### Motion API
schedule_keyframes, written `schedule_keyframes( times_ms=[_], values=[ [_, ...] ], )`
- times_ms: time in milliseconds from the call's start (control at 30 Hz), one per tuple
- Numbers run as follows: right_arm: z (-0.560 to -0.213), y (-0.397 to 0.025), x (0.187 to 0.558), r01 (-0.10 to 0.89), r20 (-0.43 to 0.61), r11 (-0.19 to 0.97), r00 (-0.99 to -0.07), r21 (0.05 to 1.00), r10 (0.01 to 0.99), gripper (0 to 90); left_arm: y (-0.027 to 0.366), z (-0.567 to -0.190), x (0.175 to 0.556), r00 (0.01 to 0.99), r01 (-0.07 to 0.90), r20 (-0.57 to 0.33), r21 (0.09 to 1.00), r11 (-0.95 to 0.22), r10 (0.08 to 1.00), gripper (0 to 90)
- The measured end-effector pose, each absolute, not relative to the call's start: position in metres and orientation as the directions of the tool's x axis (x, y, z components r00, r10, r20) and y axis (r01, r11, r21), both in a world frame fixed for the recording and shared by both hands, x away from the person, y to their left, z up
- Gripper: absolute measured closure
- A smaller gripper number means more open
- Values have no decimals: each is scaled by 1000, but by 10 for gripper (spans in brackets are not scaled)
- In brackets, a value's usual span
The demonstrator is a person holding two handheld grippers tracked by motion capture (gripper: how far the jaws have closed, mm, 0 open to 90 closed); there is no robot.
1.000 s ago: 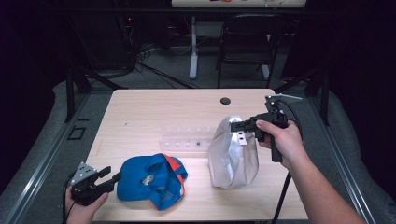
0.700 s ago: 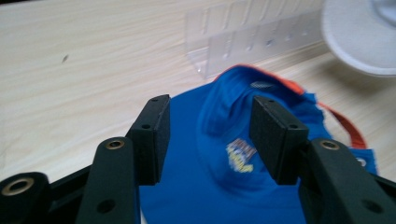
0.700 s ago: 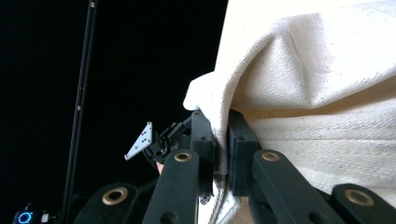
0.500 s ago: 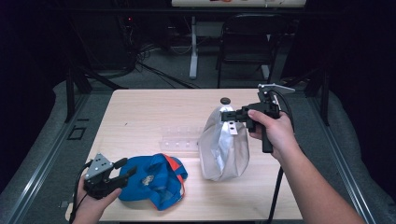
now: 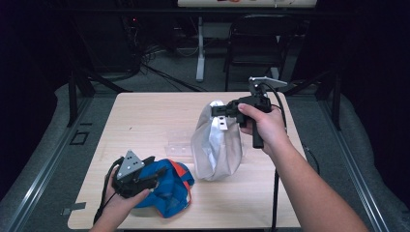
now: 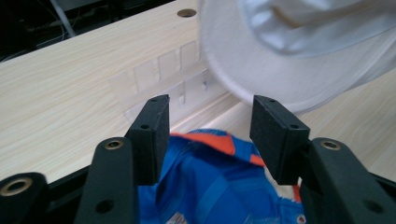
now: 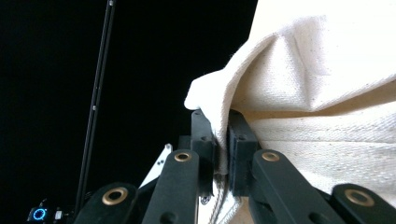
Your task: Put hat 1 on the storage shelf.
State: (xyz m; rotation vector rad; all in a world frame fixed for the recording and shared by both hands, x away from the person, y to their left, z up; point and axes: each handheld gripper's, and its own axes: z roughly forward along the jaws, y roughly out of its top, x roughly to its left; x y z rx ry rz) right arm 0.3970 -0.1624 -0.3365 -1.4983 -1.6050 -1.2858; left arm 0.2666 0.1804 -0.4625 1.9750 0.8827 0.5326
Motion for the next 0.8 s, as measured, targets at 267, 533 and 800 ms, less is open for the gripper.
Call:
schedule_keyframes(
  times_ms=[267,533,800],
  values=[
    [-331,-138,409,963,904,-89,-202,253,377,840,153,-452,269,696,321,59,866,-383,715,415],
    [-320,-124,418,956,904,-108,-216,272,370,840,136,-451,272,716,303,86,856,-419,693,425],
    [-317,-114,425,954,905,-125,-210,273,371,840,120,-458,278,714,295,138,830,-473,687,410]
  ],
)
